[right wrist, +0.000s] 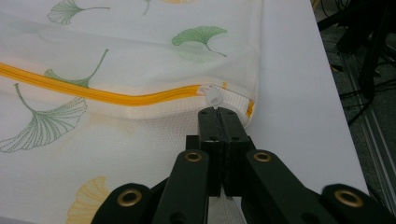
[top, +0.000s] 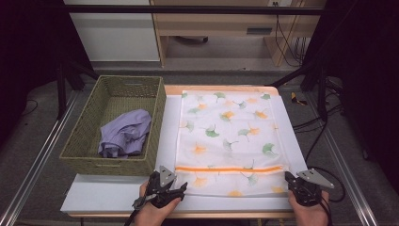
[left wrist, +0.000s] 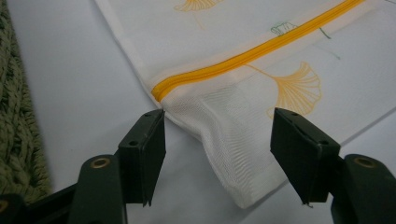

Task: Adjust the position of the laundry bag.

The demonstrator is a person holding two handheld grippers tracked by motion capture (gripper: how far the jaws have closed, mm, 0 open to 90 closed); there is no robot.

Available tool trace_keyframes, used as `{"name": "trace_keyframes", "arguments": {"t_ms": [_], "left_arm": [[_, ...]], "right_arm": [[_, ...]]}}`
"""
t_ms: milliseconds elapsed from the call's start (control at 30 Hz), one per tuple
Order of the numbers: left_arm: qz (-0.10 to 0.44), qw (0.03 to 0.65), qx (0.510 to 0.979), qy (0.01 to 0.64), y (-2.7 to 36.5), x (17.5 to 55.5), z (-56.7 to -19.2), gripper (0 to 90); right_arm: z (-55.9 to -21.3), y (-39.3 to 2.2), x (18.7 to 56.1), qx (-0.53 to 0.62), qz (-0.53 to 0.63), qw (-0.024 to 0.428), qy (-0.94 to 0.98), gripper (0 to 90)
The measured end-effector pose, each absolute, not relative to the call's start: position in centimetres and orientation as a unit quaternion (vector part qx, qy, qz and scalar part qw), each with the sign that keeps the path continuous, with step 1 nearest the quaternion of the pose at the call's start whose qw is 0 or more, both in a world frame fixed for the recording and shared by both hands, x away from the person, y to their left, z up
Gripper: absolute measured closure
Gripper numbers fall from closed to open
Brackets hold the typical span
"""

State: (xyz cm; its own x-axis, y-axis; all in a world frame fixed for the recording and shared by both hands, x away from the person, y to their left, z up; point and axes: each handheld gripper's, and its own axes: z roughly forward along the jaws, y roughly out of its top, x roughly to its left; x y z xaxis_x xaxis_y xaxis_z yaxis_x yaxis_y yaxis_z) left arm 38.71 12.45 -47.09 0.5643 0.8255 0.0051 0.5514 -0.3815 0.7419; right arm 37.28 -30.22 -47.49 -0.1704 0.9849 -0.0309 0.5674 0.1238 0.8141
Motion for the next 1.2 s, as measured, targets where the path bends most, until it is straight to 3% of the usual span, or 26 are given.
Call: {"name": "trace_keyframes", "arguments": {"t_ms": [100,200,333,367,400,433,533,1200], "left_arm": [[0.197,0.351,0.811,0.425,12.3,38.9,-47.2,37.8],[0.198,0.345,0.812,0.428,12.2,39.3,-47.6,47.1],[0.201,0.341,0.817,0.419,12.0,39.4,-47.8,63.5],[0.201,0.340,0.820,0.414,12.0,39.4,-47.9,63.5],[0.199,0.347,0.819,0.411,12.2,39.7,-48.0,76.7],[0.199,0.347,0.819,0.411,12.2,39.7,-48.0,81.3],[0.200,0.351,0.820,0.405,12.5,39.8,-48.0,87.6],[0.234,0.379,0.783,0.434,16.9,37.2,-46.8,89.1]], "right_arm": [[-47.5,-30.3,37.3,0.566,0.341,0.306,0.686,89.8],[-47.4,-30.3,37.2,0.564,0.346,0.306,0.685,89.8],[-47.3,-30.2,37.1,0.563,0.349,0.306,0.684,89.8],[-47.3,-30.2,37.1,0.563,0.349,0.306,0.684,89.8],[-47.2,-30.2,37.1,0.561,0.349,0.307,0.685,89.9],[-47.2,-30.2,37.1,0.561,0.349,0.307,0.685,89.9],[-47.2,-30.1,37.1,0.560,0.349,0.305,0.687,89.9],[-47.5,-26.5,37.8,0.525,0.363,0.277,0.718,89.9]]}}
